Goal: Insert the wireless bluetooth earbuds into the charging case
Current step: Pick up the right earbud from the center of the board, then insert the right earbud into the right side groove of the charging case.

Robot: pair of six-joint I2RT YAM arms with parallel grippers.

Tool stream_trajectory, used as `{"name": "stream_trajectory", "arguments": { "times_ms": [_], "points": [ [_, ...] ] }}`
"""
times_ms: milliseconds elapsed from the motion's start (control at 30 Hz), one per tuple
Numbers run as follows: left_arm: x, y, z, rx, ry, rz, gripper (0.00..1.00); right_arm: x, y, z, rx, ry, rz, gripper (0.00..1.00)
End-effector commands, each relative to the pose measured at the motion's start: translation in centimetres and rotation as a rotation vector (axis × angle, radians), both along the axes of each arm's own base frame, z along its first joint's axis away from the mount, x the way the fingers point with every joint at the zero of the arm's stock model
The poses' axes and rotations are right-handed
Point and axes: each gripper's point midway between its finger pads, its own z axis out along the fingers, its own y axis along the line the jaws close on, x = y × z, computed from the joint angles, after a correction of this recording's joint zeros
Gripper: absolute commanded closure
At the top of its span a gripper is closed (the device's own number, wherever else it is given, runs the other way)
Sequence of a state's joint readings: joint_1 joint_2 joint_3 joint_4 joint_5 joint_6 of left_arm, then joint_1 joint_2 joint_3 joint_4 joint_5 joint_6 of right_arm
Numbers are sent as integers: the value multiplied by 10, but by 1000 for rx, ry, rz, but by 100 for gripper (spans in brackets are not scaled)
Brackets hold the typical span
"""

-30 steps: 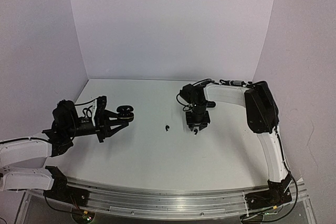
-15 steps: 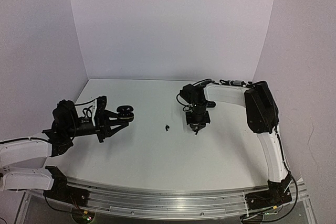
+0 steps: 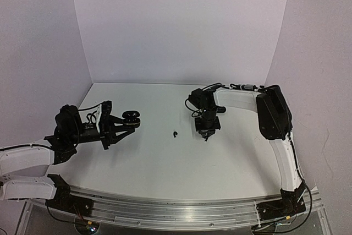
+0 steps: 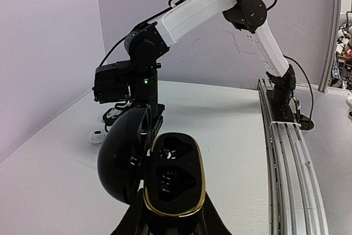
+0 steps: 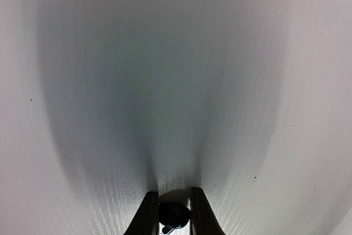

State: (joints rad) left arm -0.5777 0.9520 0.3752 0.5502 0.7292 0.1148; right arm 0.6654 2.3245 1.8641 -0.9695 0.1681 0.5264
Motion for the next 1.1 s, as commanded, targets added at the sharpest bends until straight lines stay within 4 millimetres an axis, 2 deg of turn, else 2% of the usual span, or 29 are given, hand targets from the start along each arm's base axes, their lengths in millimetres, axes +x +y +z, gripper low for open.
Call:
{"name": "stream_trajectory", "arguments": {
  "times_ms": [0, 200, 300, 400, 433, 500, 600, 633, 700, 800, 900, 1000, 1067],
  "points": [
    [2, -2, 17, -18, -54, 1, 100, -10, -9, -13, -37, 45, 3, 87],
    [4, -2, 17, -18, -57, 13, 100, -4, -5, 0, -18, 13, 4, 100],
    [9, -1, 18, -25, -55, 34, 100, 4, -2, 17, -1, -31, 5, 100],
    [16, 0, 24, -42, -51, 73, 100, 17, 11, 48, 51, -108, 30, 100],
    [19, 0, 26, -49, -46, 86, 100, 23, 21, 64, 73, -155, 61, 100],
    [23, 1, 33, -69, -47, 102, 100, 36, 42, 108, 119, -282, 129, 100],
    [29, 1, 43, -106, -64, 127, 100, 45, 89, 198, 225, -560, 290, 100],
    [32, 2, 47, -116, -70, 140, 100, 45, 105, 234, 274, -680, 339, 100],
    [38, 3, 56, -138, -86, 168, 100, 30, 128, 301, 359, -884, 433, 100],
    [44, 5, 68, -172, -112, 202, 100, -9, 163, 373, 536, -1134, 584, 100],
    [48, 7, 78, -213, -134, 224, 100, -52, 178, 416, 750, -1325, 692, 100],
    [51, 9, 83, -234, -150, 253, 100, -96, 191, 442, 900, -1486, 800, 100],
    [52, 11, 85, -247, -173, 283, 100, -114, 199, 450, 961, -1554, 842, 100]
  ]
}}
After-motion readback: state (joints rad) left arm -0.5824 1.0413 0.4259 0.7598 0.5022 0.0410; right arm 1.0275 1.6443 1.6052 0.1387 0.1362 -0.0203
